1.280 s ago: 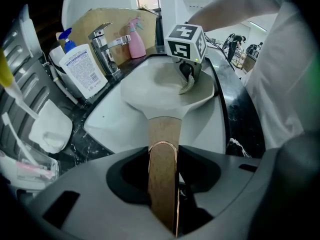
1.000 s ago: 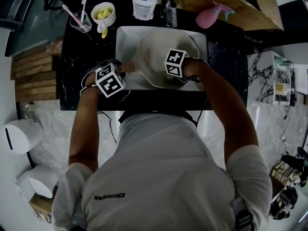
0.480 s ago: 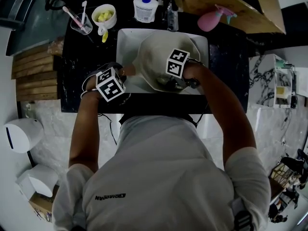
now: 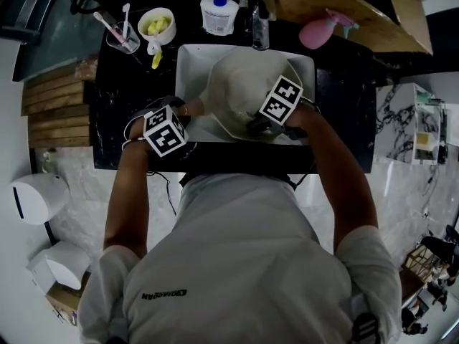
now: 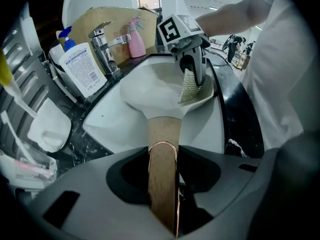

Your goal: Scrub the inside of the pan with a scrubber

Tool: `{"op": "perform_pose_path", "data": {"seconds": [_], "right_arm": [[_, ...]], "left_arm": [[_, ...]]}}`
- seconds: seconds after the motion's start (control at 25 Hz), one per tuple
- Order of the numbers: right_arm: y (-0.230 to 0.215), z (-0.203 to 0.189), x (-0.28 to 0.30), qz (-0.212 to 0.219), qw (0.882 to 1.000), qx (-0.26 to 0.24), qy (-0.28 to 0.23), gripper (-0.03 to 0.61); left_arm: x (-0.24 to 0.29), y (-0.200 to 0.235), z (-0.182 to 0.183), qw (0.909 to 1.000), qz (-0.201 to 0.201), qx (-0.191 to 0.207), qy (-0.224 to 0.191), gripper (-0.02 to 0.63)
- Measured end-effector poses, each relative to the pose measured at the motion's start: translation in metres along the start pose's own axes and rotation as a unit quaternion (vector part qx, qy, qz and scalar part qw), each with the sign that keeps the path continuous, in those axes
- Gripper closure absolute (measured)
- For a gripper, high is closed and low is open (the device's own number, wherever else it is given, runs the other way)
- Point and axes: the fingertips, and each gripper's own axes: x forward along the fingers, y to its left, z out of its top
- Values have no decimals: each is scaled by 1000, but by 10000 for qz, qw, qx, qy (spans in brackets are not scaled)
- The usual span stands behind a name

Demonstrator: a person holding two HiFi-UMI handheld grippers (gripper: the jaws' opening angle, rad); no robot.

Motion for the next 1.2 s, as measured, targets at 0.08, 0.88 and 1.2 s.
{"op": "perform_pose_path", "data": {"seconds": [0.08, 0.88, 1.2], "right_arm": [[-9, 13, -14, -658, 9960, -428, -417, 498], [-127, 108, -39, -5046, 8035, -3155, 141, 495], [-121, 106, -10, -4713, 8045, -3591, 417, 492]], "left_arm": [[0, 0, 0, 10000, -11, -15, 9, 445], [2, -1, 0, 10000, -86, -40, 11, 445], [1, 0, 0, 10000, -81, -13, -4, 445]]}}
